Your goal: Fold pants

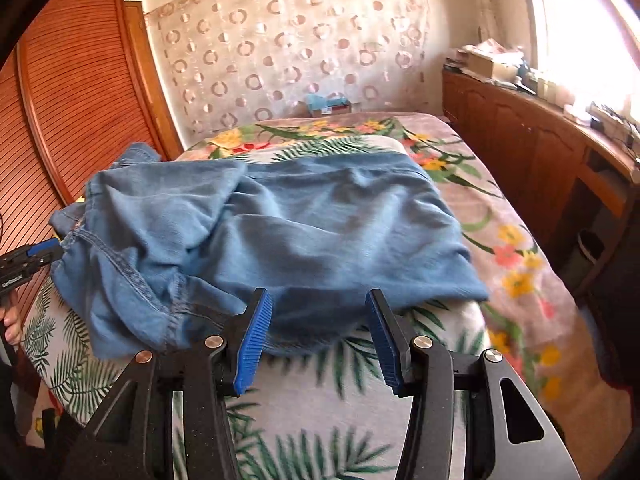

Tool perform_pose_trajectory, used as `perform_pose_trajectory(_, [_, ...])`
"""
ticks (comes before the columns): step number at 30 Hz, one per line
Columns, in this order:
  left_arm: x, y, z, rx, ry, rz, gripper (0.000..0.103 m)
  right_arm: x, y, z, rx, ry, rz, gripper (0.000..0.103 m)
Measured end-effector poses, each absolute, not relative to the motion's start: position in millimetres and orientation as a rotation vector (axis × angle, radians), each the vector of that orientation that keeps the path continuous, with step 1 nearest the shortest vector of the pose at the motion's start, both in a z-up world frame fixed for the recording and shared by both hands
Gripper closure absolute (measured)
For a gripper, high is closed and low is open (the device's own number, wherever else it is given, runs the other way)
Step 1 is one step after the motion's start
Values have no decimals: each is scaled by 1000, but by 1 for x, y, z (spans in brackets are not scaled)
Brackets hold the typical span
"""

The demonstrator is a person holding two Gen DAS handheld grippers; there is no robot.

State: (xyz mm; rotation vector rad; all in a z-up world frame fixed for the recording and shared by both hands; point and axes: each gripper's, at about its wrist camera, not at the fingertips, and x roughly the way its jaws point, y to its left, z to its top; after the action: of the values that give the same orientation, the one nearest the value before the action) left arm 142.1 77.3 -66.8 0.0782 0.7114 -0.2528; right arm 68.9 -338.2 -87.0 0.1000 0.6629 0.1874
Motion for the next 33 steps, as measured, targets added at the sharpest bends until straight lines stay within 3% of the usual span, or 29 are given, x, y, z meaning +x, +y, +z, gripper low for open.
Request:
perform_pose_trajectory(11, [147, 27, -74, 110, 726, -336, 53, 64, -375, -89, 132, 679, 136, 52])
perform_pose_trajectory(12, [148, 24, -75, 111, 730, -341, 46, 63, -377, -89, 133, 679, 133, 52])
perform_pose_trajectory(13, [148, 22, -76, 110, 729, -346, 23, 63, -379, -89, 135, 680, 131, 52])
perform_pose_trajectory(14, [147, 20, -76, 101, 720, -349, 17, 63, -381, -90, 136, 682, 129, 52])
perform_pose_trajectory(33, [143, 2, -81, 102, 727, -359, 17, 83, -403, -90, 323, 729, 123, 52])
